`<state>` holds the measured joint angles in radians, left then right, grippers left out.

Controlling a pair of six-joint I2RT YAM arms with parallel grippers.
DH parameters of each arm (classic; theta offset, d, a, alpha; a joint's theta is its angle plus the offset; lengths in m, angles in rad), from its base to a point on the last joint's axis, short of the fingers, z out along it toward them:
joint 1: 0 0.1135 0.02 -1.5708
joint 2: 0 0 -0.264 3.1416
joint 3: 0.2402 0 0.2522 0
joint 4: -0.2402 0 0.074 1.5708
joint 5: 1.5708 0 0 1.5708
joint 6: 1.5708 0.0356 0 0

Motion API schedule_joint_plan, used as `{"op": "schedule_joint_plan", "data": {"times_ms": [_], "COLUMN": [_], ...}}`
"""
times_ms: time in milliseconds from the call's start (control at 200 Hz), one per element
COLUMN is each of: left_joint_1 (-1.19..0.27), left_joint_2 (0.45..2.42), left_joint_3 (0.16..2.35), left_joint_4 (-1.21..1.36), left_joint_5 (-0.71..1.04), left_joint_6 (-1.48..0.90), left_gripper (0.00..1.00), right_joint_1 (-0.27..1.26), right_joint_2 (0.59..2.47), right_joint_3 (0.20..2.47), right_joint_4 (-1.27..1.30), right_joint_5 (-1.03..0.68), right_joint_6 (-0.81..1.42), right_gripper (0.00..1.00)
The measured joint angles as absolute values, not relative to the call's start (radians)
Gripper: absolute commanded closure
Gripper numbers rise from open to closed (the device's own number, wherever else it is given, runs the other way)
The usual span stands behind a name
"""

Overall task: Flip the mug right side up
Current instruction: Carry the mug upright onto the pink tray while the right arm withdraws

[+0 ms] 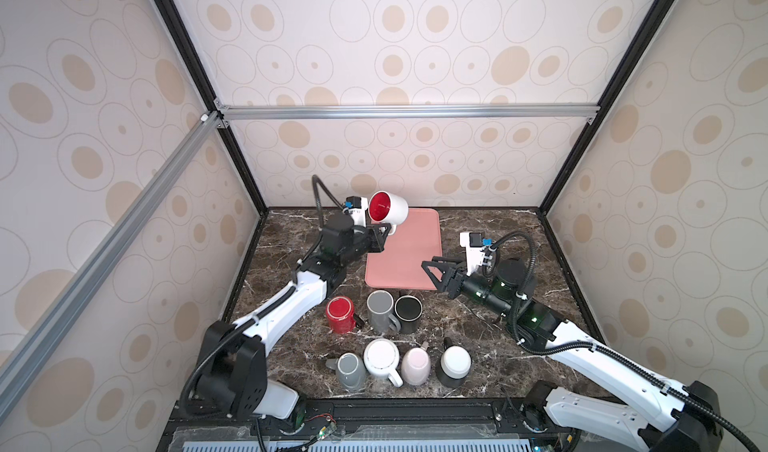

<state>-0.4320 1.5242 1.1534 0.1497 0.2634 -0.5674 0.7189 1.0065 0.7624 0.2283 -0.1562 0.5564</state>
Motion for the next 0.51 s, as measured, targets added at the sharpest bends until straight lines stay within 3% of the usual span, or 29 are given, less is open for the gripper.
{"op": "schedule_joint_plan", "data": {"times_ms": [225, 505], "left_joint_1": [-0.426, -0.391], "left_joint_2": [1.925, 2.33], "left_joint_3": [1.56, 2.046], "left_joint_4": [-0.154, -0.426], "left_joint_5": [0.083, -0.007], "left_joint_6": [-0.4, -0.319], "left_gripper": [1.0, 1.0], "right_joint_1": [0.719, 0.719], "right_joint_2": [0.974, 0.915], "right_joint_3": [0.718, 0.687], "right_joint_4": [0.102, 0.037], "right_joint_5": [-0.098, -0.068], "right_joint_6": [0.535, 0.529], "right_gripper": [0.47, 0.46]}}
